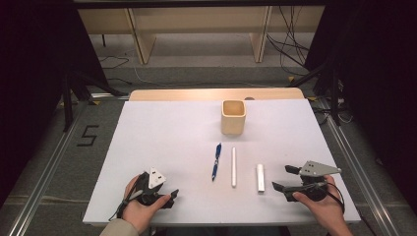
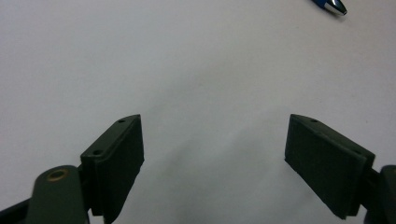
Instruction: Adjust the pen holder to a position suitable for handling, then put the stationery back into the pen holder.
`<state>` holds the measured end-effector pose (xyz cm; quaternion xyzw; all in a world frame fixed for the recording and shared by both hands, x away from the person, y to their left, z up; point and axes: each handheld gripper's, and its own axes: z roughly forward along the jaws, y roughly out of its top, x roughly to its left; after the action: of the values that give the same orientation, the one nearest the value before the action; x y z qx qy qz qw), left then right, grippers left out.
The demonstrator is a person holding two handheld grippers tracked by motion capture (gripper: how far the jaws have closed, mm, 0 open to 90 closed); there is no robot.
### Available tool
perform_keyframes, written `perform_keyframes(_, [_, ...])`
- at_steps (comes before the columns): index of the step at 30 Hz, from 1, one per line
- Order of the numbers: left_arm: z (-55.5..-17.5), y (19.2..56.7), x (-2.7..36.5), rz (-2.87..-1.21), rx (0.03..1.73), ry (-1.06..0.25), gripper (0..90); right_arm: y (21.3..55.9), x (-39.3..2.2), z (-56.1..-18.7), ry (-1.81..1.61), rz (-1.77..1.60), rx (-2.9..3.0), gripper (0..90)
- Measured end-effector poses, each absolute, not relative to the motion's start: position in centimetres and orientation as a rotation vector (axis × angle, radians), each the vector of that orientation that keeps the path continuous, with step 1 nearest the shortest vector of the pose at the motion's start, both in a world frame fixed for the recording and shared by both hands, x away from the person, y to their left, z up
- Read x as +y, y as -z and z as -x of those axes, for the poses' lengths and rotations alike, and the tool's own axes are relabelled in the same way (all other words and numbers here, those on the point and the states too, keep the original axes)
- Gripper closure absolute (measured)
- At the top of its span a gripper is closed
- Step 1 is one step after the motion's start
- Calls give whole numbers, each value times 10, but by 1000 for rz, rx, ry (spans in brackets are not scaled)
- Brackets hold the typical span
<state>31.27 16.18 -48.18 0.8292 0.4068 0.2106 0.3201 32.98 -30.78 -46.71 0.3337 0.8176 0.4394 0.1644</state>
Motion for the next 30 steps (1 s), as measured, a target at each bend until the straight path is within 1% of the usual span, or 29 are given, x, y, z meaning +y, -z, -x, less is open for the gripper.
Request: perform_keyframes(30, [-316, 482, 157, -2172, 1063, -554, 201, 468, -311, -330, -1255, -968, 2299, 209])
